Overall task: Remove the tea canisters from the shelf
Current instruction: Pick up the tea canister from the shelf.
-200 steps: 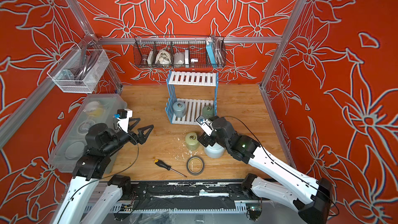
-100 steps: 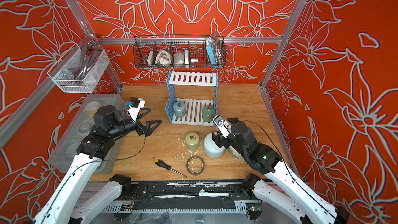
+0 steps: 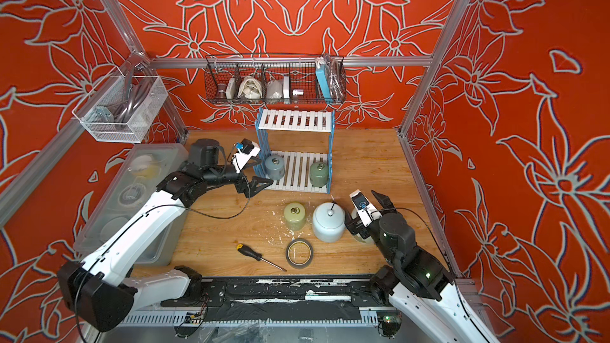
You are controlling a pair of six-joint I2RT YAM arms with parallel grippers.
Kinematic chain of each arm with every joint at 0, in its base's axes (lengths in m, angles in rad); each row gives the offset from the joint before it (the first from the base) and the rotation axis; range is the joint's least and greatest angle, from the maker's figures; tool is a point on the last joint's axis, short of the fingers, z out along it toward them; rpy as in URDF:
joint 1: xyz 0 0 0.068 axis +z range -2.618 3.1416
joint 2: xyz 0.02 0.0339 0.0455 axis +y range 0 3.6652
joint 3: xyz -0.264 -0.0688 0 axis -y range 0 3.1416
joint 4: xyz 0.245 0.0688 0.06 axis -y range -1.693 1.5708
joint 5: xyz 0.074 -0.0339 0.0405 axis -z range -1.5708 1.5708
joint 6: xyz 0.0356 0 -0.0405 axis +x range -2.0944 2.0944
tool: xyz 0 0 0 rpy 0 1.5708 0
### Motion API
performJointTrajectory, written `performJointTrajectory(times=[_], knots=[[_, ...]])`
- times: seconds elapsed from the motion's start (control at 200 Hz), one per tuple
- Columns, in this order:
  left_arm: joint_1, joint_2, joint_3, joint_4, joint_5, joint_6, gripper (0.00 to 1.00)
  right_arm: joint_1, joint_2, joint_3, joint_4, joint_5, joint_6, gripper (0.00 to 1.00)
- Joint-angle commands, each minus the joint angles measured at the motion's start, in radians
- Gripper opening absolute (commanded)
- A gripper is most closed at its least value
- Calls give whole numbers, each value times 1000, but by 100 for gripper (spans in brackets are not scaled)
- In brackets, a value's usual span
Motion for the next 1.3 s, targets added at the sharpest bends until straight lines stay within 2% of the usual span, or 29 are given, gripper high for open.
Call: performJointTrajectory(times=[0.0, 0.21, 0.636, 0.886, 1.291], knots=[[-27, 57, 56, -10, 0, 51, 99, -5, -55, -18, 62, 55, -31, 99], [-93, 184, 159, -46, -37, 80, 99, -6, -110, -59, 118, 55, -37, 100], [-166, 404, 271, -7, -109, 136, 99, -51, -270, -202, 282, -69, -60, 100], [-180, 535, 348, 22, -118, 154, 99, -85, -297, -253, 338, -68, -22, 100], [-217, 749, 489, 20, -124, 180, 99, -104, -305, -262, 343, -81, -32, 100]])
